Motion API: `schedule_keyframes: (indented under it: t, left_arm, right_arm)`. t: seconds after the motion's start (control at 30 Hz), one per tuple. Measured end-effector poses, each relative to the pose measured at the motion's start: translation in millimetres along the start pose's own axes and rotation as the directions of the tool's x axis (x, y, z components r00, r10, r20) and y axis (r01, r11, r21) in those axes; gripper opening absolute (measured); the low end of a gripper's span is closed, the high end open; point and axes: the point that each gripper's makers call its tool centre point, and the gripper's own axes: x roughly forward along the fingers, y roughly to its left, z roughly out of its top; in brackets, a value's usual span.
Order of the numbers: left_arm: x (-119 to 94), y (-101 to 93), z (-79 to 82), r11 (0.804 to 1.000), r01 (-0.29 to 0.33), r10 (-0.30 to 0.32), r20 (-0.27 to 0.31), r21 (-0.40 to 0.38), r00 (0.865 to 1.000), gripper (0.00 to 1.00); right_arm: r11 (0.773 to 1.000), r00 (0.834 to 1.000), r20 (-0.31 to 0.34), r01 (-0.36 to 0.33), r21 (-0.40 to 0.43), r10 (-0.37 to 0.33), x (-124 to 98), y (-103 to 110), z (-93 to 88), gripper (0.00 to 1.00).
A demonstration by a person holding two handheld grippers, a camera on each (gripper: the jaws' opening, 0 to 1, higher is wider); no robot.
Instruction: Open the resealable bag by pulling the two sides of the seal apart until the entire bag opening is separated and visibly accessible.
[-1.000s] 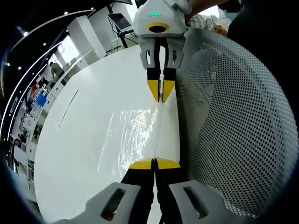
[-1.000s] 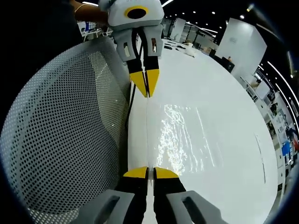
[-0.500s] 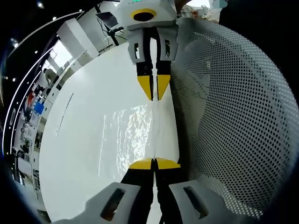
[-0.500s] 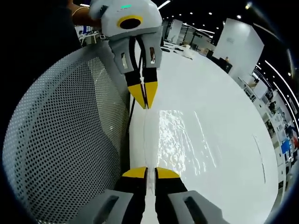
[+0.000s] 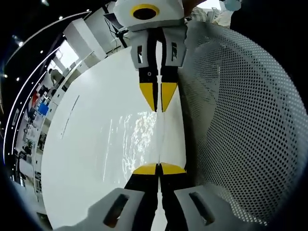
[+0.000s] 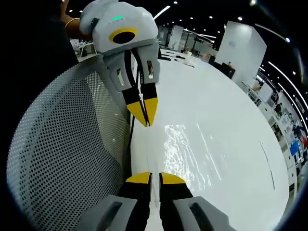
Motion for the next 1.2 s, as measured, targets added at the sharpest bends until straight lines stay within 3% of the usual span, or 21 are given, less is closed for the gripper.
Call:
schedule_keyframes:
  t: [0.47, 0.7, 0.8, 0.97, 1.1, 1.2]
  left_arm:
    - [-3, 1.0, 9.7, 0.998, 0.001, -0.003, 0.019, 0.064, 1.000, 0.00]
    - [-3, 5.2, 9.8, 0.995, -0.028, 0.026, 0.015, 0.094, 1.000, 0.00]
    - [-2, 15.9, 4.3, 0.989, -0.107, 0.109, -0.008, 0.103, 0.994, 0.00]
    - [-1, 18.9, 3.0, 0.985, -0.136, 0.139, -0.019, 0.105, 0.990, 0.05]
    - [-6, 22.7, 11.7, 0.983, -0.168, 0.168, 0.008, 0.071, 0.986, 0.17]
    - [-9, 25.0, 19.6, 0.978, -0.200, 0.197, 0.043, 0.066, 0.979, 0.15]
  right_arm:
    - [1.000, 1.000, 0.001, -0.007, 0.015, 0.007, 11, -2, 1.5, 0.00]
    - [1.000, 1.000, 0.001, -0.021, 0.014, 0.021, 14, -1, 4.6, 0.00]
    - [1.000, 1.000, 0.006, -0.016, 0.016, 0.015, 14, -3, 6.9, 0.00]
    - [1.000, 1.000, 0.007, -0.005, 0.017, 0.005, 16, -9, 9.2, 0.00]
    - [1.000, 1.000, 0.001, -0.015, 0.014, 0.015, 18, -9, 9.6, 0.00]
    - [1.000, 1.000, -0.002, -0.015, 0.009, 0.015, 20, -11, 10.9, 0.00]
